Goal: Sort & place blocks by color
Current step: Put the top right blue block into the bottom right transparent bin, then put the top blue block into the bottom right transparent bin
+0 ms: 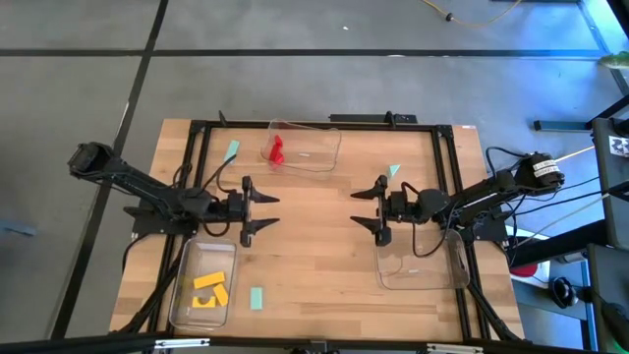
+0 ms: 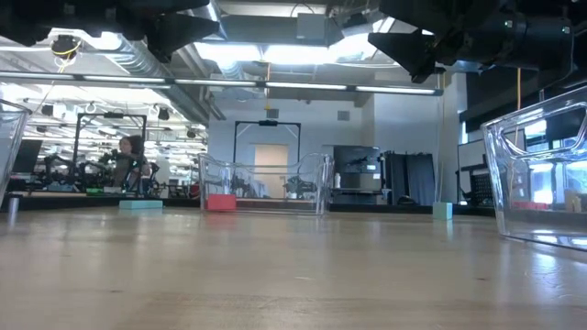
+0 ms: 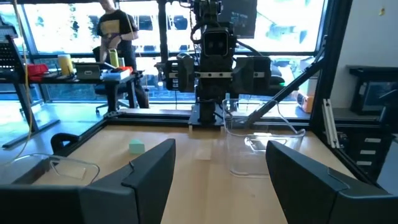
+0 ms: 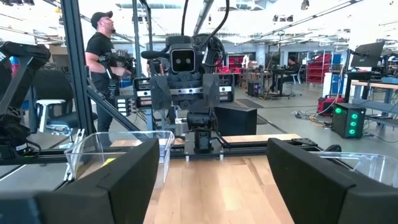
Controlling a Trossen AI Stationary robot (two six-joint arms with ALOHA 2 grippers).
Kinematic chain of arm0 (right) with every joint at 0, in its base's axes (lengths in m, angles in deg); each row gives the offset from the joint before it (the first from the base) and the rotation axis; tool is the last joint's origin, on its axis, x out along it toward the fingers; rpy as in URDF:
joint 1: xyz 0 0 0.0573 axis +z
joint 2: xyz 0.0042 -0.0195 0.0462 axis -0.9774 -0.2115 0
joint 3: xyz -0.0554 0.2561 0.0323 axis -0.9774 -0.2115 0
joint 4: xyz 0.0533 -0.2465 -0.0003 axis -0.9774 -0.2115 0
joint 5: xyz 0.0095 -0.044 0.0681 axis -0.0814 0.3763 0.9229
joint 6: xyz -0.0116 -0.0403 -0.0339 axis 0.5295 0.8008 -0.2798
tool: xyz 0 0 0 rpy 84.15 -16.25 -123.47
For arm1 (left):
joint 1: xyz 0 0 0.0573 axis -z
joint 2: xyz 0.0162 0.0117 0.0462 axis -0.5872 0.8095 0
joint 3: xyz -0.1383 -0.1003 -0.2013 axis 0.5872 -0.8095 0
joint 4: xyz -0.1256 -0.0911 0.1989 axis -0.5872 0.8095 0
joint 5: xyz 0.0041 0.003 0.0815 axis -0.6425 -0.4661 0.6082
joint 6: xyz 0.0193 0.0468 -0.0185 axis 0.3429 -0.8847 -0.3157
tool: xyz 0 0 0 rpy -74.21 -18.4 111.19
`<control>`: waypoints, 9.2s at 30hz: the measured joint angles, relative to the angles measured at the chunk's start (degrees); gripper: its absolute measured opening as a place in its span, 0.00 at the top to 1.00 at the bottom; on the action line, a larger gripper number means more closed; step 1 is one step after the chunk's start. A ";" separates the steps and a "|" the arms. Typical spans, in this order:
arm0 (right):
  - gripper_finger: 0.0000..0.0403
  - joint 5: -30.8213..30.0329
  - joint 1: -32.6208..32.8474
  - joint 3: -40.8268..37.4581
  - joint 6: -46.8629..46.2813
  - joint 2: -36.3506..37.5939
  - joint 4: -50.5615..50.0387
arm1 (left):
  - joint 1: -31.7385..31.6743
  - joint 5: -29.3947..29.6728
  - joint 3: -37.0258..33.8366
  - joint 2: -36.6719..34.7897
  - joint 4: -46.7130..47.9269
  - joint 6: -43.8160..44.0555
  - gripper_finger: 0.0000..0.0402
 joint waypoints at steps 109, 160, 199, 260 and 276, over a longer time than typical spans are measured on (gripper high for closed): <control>0.55 -4.04 6.40 17.84 -3.85 -0.92 -33.59 | 0.07 -0.11 0.07 0.04 -0.20 0.46 0.40; 0.09 -26.79 36.61 39.27 -66.80 -5.81 -127.73 | 0.06 0.11 0.07 0.04 0.28 0.87 0.40; 0.08 4.74 -7.06 6.27 -2.82 1.79 -14.95 | 0.01 2.91 0.07 0.04 1.36 -3.58 0.40; 0.08 4.63 -7.06 6.36 -5.84 1.77 -16.90 | -49.30 20.46 -8.35 13.60 37.86 44.08 0.40; 0.08 4.63 -7.06 6.36 -5.84 1.77 -17.05 | -55.85 14.38 -8.17 29.00 19.71 35.17 0.42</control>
